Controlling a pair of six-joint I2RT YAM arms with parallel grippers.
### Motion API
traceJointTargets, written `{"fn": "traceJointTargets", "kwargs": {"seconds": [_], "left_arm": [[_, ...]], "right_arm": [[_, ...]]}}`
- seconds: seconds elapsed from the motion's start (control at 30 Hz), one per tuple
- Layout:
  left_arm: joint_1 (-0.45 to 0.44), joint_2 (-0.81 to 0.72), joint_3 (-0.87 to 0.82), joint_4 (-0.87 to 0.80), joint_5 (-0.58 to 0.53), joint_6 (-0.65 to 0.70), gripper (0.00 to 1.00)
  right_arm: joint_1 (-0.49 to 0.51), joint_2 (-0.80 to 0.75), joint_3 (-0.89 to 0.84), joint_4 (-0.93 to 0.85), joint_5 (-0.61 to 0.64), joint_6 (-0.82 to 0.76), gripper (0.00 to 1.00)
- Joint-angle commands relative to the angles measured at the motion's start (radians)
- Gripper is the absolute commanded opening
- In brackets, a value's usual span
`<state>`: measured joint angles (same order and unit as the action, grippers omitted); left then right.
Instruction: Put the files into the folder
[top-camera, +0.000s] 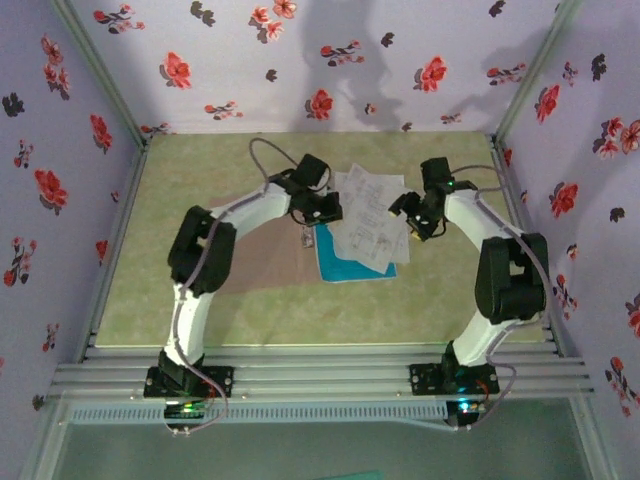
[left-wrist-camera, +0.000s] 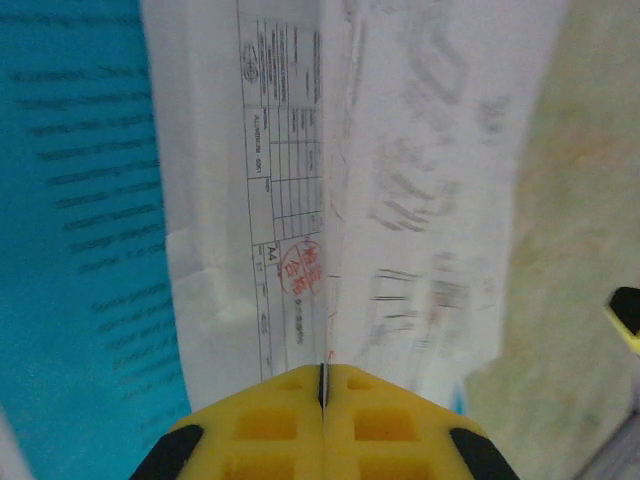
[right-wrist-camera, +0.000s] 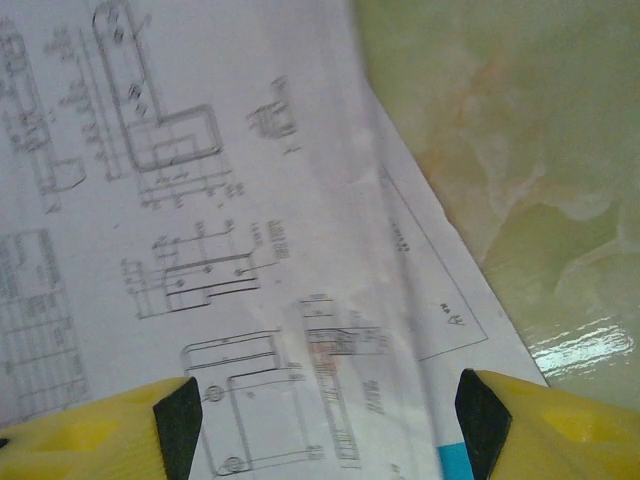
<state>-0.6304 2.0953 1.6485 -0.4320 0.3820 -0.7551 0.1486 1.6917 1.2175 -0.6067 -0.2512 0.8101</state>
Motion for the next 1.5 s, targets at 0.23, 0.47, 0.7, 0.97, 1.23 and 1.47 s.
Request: {"fn": "traceJointTargets", "kwargs": {"seconds": [0.23, 0.47, 0.7, 0.97, 1.23, 1.47], "left_arm": [[0.137, -0.362, -0.473, 0.148, 0.049, -0.113, 0.0], [0.229, -0.512, -0.675, 0.144, 0.048, -0.09, 0.0], [0.313, -0.564, -0.802, 0.16, 0.044, -0.077, 0.0], [0.341, -0.532, -0.841, 0.191, 0.054, -0.061, 0.0], [0.341, -0.514, -0.841, 0.199, 0.06, -0.058, 0.0], [0.341, -0.51, -0.848, 0.2, 0.061, -0.054, 0.0]], "right_arm": [[0.092, 0.048, 0.056, -0.001, -0.04, -0.082, 0.71], [0.206, 0.177, 0.158, 0.033, -0.086, -0.073, 0.7], [0.289, 0.297, 0.243, 0.062, -0.136, -0.038, 0.7], [0.365, 0.386, 0.29, 0.092, -0.165, 0.004, 0.68], [0.407, 0.404, 0.291, 0.119, -0.174, 0.034, 0.63], [0.411, 0.398, 0.276, 0.168, -0.211, 0.069, 0.58]]}}
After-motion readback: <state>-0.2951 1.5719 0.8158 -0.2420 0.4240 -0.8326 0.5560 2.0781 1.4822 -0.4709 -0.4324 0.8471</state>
